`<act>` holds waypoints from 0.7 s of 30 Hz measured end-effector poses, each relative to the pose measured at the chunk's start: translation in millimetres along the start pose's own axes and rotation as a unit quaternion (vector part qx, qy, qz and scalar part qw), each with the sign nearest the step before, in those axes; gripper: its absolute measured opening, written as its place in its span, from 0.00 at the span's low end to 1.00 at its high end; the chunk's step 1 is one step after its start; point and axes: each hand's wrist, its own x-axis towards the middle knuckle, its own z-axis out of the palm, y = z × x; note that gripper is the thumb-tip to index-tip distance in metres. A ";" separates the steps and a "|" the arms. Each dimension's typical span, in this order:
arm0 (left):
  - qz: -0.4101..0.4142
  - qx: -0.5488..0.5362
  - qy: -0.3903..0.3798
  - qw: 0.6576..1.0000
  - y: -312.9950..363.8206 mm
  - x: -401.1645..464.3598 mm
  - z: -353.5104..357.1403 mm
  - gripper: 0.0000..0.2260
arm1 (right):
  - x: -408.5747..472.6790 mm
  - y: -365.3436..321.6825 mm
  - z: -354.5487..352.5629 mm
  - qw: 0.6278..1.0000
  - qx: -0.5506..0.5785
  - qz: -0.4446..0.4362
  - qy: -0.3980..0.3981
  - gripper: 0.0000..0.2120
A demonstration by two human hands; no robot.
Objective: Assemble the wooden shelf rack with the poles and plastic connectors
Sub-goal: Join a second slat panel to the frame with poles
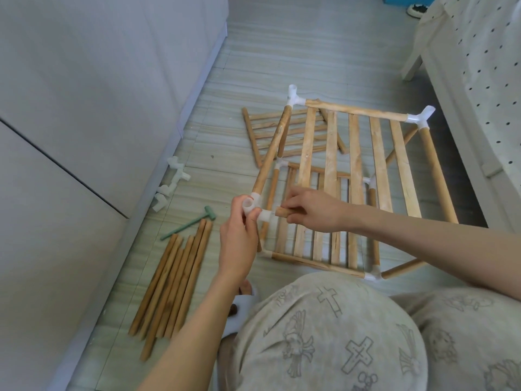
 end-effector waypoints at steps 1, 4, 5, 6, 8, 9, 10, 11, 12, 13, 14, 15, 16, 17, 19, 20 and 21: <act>-0.003 0.002 0.005 1.000 -0.1 0.5 1.4 0.02 | 0.2 0.5 -0.5 1.000 0.002 -0.003 0.000 0.09; -0.016 0.000 0.013 1.000 0.5 -0.7 9.0 0.03 | 2.1 1.3 0.3 1.000 -0.016 -0.005 -0.007 0.09; -0.018 0.002 0.011 1.000 1.3 -1.5 11.4 0.03 | 2.7 1.1 1.1 1.000 -0.019 -0.007 -0.008 0.09; -0.019 0.001 0.009 1.000 2.0 -1.5 13.4 0.03 | 2.7 1.3 1.5 1.000 -0.013 -0.009 -0.006 0.09; -0.025 -0.010 0.005 1.000 1.4 -0.3 15.2 0.02 | 2.4 1.3 1.1 1.000 0.005 -0.008 -0.002 0.09; -0.026 -0.018 0.001 0.999 0.8 -0.1 15.1 0.02 | 2.8 1.4 0.7 1.000 0.005 -0.009 -0.003 0.09; -0.027 -0.028 -0.005 0.999 0.1 -0.3 14.8 0.02 | 2.9 1.5 0.9 1.000 0.002 -0.008 -0.003 0.09; -0.027 -0.041 -0.010 0.999 -0.9 -0.9 14.8 0.02 | 2.8 1.4 1.3 1.000 -0.001 -0.007 -0.003 0.09; -0.027 -0.052 -0.014 0.998 -1.6 -1.3 15.2 0.02 | 2.2 1.5 1.4 1.000 -0.001 -0.004 -0.003 0.09; -0.027 -0.057 -0.016 0.998 -2.3 -2.5 15.5 0.02 | 1.3 1.6 1.5 1.000 0.002 -0.002 -0.002 0.09; -0.026 -0.057 -0.018 0.998 -2.9 -3.1 15.8 0.02 | 0.6 1.1 0.6 1.000 0.007 0.003 -0.001 0.09; -0.026 -0.053 -0.022 0.998 -3.1 -4.2 15.8 0.02 | -0.7 -0.1 -0.1 1.000 0.011 0.008 -0.002 0.09; -0.028 -0.049 -0.026 0.998 -2.8 -4.0 15.4 0.02 | -1.1 -2.0 -1.9 1.000 0.010 0.011 -0.003 0.09; -0.031 -0.045 -0.031 0.998 -2.4 -3.2 14.3 0.02 | -1.1 -4.3 -3.9 1.000 0.005 0.015 -0.005 0.09; -0.033 -0.040 -0.042 0.998 -1.1 -3.2 11.3 0.01 | -2.3 -10.8 -8.2 0.999 -0.015 0.025 -0.019 0.08; -0.029 -0.035 -0.051 0.998 -0.2 -3.9 10.3 0.02 | -3.4 -14.2 -9.6 0.999 -0.027 0.029 -0.030 0.07; -0.022 -0.029 -0.061 0.998 0.4 -5.0 10.0 0.02 | -4.9 -17.3 -10.9 0.998 -0.037 0.033 -0.039 0.07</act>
